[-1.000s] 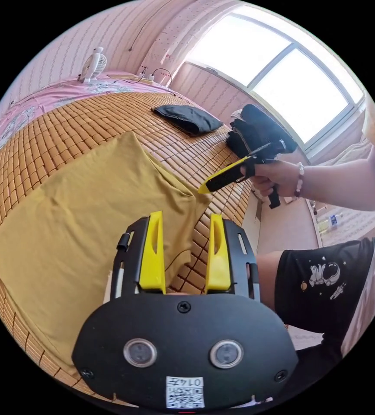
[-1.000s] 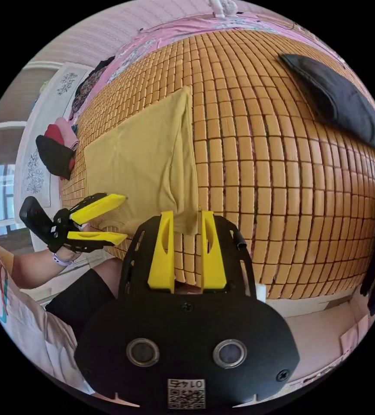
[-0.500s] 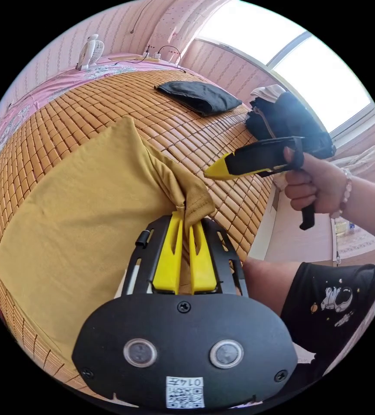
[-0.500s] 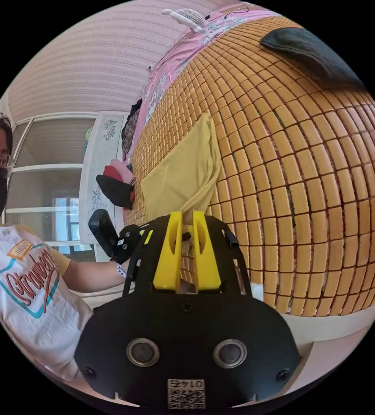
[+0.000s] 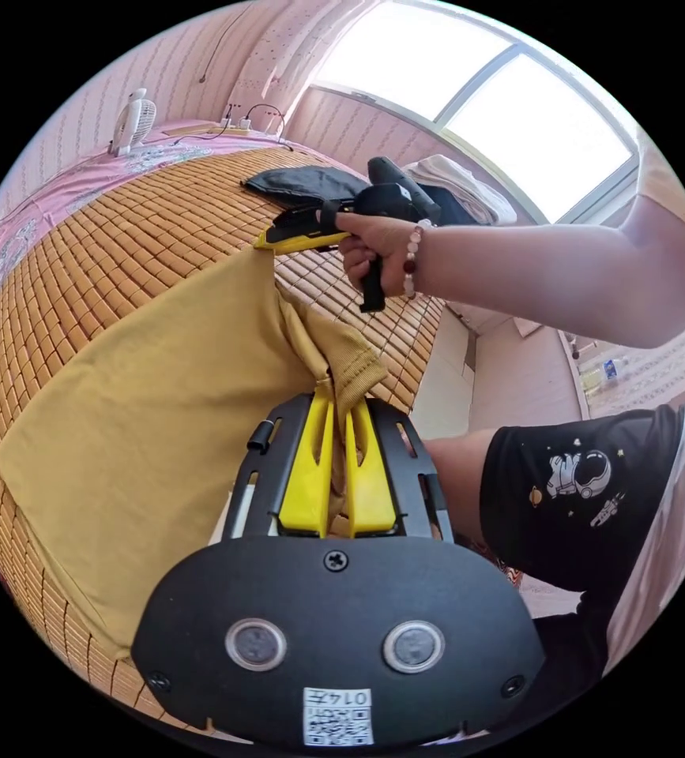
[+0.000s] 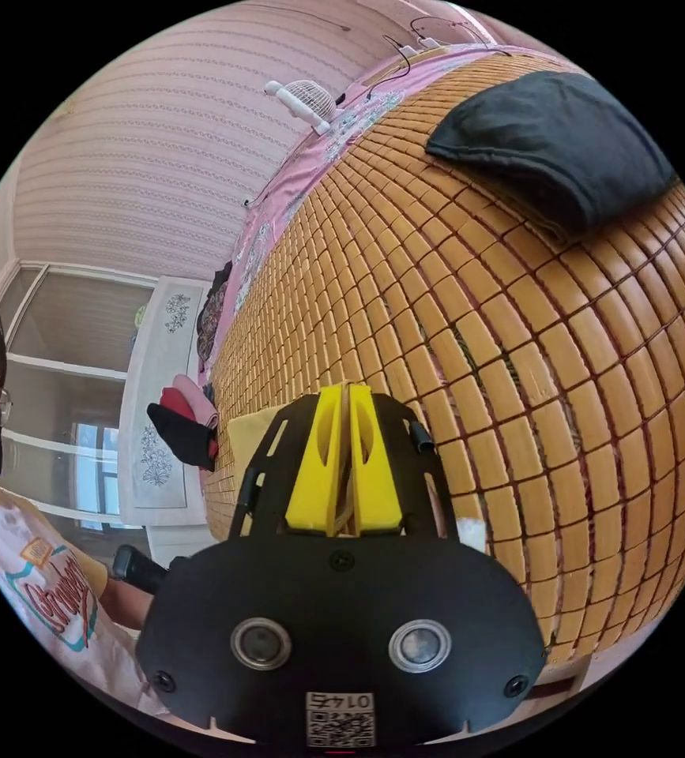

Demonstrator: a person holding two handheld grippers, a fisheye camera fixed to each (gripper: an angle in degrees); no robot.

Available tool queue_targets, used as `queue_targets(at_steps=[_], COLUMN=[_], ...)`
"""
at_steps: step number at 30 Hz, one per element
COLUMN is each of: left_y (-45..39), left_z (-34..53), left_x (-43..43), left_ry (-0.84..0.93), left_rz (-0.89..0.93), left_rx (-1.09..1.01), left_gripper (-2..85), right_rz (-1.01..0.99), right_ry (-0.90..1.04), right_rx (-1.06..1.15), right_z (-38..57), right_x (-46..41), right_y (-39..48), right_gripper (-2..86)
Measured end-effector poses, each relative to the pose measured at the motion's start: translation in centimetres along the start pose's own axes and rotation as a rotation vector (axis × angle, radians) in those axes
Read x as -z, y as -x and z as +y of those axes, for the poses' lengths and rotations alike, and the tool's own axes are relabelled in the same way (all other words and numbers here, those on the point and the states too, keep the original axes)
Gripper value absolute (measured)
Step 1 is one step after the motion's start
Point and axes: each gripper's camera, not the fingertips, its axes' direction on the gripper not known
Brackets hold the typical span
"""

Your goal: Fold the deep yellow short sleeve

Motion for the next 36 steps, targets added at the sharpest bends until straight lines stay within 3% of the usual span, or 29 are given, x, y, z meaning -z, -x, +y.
queue_targets(at_steps=[6,10,14,17,20,22,26,30,33,36], left_y=[-0.2,1.8,5.2,9.6,13.3,14.2,14.1,14.4,14.8,15.1], left_z=[-1.0,0.2,2.7,5.8,9.1,10.2,9.7,7.2,5.0,3.2], left_x=[4.7,8.3,10.6,11.2,10.5,10.6,11.1,10.3,9.8,8.1], left_ry=[-0.198,-0.302,-0.321,-0.278,-0.208,-0.2,-0.266,-0.275,-0.266,-0.143], left_rz=[0.094,0.063,-0.046,-0.178,-0.238,-0.273,-0.29,-0.291,-0.293,-0.332], left_rx=[0.094,0.227,0.36,0.577,0.77,0.843,0.871,0.859,0.856,0.84], left_gripper=[-0.8,-0.7,0.4,5.2,8.4,9.1,10.0,10.7,10.0,6.6], right_rz=[0.096,0.084,0.014,-0.087,0.122,0.14,0.333,0.449,0.446,0.409], right_ry=[-0.065,-0.006,0.076,0.181,0.271,0.294,0.322,0.378,0.416,0.451], right_rx=[0.114,0.23,0.32,0.342,0.425,0.496,0.701,0.734,0.723,0.699], right_z=[-0.4,-1.6,-2.9,-3.8,-4.0,-3.8,-3.2,-3.6,-4.0,-4.5], right_x=[7.3,6.2,-0.8,-7.3,-12.5,-14.1,-17.2,-19.8,-21.1,-21.4], right_y=[4.9,10.0,16.0,19.2,20.8,21.9,24.4,25.1,24.8,24.5], right_gripper=[1.0,1.3,3.0,7.9,10.7,11.1,12.5,12.4,10.5,7.2])
